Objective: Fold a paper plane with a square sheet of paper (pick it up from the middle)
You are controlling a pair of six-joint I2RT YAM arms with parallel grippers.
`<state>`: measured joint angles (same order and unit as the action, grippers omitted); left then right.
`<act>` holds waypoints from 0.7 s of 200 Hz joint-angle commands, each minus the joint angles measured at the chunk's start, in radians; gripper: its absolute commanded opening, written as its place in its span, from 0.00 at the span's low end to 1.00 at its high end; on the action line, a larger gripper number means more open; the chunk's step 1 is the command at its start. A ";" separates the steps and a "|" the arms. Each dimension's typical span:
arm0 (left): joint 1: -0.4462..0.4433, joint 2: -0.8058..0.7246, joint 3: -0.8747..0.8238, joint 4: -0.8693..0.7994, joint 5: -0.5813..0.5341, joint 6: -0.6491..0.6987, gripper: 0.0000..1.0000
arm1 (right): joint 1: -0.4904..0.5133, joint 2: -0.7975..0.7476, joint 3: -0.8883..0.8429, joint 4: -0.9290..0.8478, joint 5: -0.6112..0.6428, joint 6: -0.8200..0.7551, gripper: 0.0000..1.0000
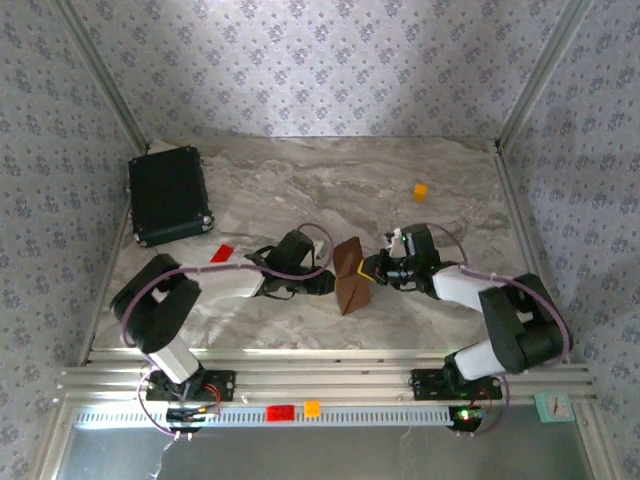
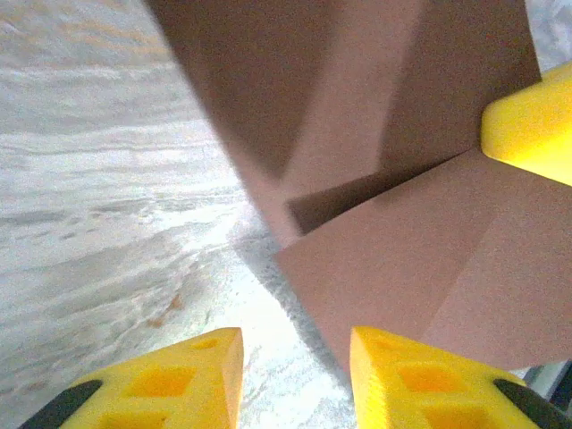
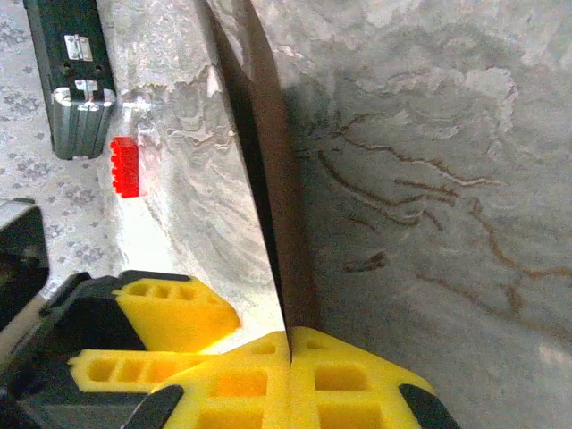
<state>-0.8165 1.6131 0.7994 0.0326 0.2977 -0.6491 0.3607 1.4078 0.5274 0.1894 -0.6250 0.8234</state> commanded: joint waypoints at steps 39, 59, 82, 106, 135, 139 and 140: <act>0.111 -0.323 -0.144 -0.015 -0.211 -0.048 0.46 | 0.235 -0.202 0.274 -0.649 0.565 -0.376 0.04; 0.178 -0.421 -0.193 -0.021 -0.221 -0.061 0.48 | 0.320 -0.180 0.372 -0.808 0.830 -0.404 0.03; 0.242 -0.502 -0.238 -0.037 -0.222 -0.074 0.51 | 0.392 -0.100 0.485 -0.993 1.133 -0.399 0.02; 0.282 -0.567 -0.279 -0.066 -0.240 -0.094 0.52 | 0.432 0.002 0.584 -1.172 1.353 -0.306 0.01; 0.313 -0.670 -0.346 -0.090 -0.294 -0.150 0.53 | 0.468 0.106 0.615 -1.183 1.429 -0.281 0.02; 0.320 -0.687 -0.356 -0.094 -0.299 -0.156 0.54 | 0.477 0.122 0.616 -1.173 1.430 -0.280 0.02; 0.322 -0.691 -0.359 -0.094 -0.300 -0.158 0.54 | 0.478 0.126 0.616 -1.171 1.430 -0.280 0.02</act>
<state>-0.5209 1.0004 0.4816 -0.0162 0.0536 -0.7513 0.8055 1.4651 1.1103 -0.8680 0.6163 0.5018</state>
